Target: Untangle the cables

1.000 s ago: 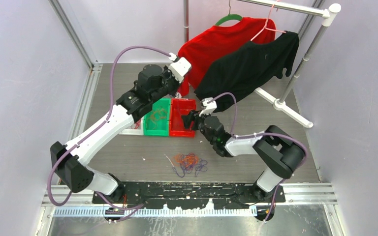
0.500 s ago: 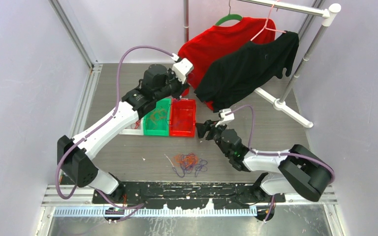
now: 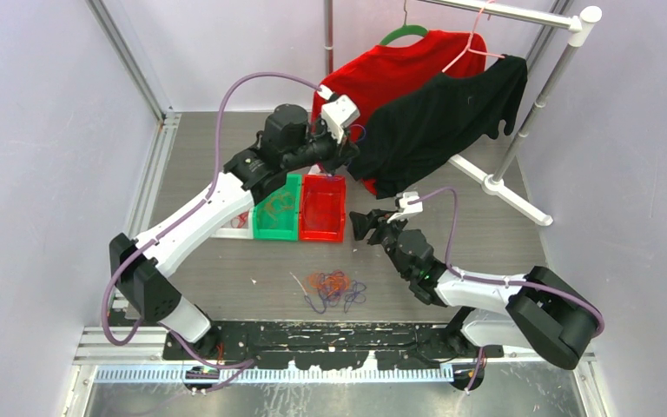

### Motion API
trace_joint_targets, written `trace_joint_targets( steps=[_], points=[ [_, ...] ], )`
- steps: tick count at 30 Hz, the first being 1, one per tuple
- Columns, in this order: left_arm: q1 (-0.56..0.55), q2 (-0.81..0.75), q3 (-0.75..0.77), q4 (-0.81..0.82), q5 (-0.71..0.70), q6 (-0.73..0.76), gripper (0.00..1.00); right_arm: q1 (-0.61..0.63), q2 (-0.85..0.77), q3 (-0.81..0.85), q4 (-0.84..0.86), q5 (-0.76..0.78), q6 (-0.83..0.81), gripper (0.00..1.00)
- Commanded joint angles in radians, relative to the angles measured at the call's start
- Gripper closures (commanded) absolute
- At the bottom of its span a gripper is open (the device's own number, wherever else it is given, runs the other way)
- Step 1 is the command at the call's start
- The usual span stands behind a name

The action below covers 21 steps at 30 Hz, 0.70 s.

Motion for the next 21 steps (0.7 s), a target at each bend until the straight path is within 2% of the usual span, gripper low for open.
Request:
trace_joint_targets(
  steps=[1, 11, 18, 21],
  points=[
    [-0.007, -0.009, 0.052, 0.029, 0.046, -0.043, 1.0, -0.001, -0.045, -0.007, 0.024, 0.042, 0.006, 0.33],
    [0.051, 0.098, 0.089, 0.065, 0.14, -0.1, 1.0, -0.001, -0.133, -0.02, -0.034, 0.104, -0.027, 0.34],
    [0.07, 0.197, 0.163, 0.1, 0.17, -0.151, 1.0, -0.007, -0.151, -0.017, -0.051, 0.121, -0.054, 0.34],
    [0.076, 0.206, 0.141, 0.116, 0.159, -0.16, 1.0, -0.017, -0.149, -0.016, -0.049, 0.115, -0.055, 0.34]
  ],
)
